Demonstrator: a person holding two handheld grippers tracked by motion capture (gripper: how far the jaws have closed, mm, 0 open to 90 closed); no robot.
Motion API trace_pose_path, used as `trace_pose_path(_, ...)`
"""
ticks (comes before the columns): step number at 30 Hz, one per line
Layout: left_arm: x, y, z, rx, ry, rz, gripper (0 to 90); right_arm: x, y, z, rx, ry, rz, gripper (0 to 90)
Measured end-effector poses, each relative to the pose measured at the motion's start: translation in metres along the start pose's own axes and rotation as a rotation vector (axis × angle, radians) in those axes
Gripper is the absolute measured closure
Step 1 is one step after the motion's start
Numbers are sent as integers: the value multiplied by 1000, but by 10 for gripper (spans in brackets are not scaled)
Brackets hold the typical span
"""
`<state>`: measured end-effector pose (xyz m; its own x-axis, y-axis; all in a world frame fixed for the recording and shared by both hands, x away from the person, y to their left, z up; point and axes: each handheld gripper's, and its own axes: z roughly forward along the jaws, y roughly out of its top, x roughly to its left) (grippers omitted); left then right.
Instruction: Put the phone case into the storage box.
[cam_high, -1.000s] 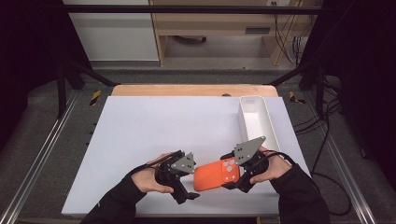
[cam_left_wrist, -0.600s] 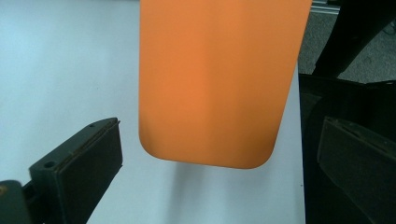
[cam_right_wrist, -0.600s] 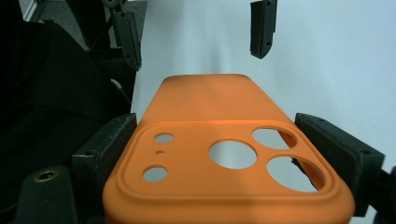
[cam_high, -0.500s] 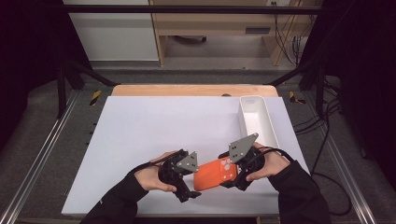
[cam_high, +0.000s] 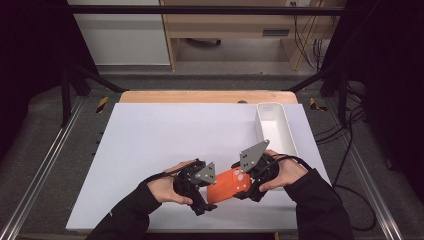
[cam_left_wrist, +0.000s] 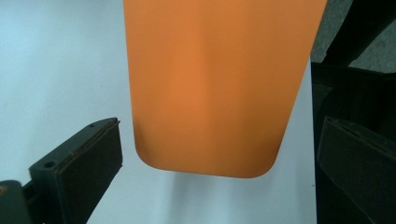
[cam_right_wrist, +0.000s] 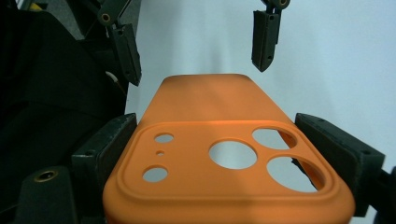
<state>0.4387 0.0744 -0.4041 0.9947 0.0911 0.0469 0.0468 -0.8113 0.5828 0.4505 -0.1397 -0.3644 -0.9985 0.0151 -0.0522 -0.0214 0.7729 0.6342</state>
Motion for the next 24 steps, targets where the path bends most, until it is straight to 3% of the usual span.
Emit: trace_pose_path(24,1,15,15,127,18,45,0,-2,15,8,93,2,-6,162)
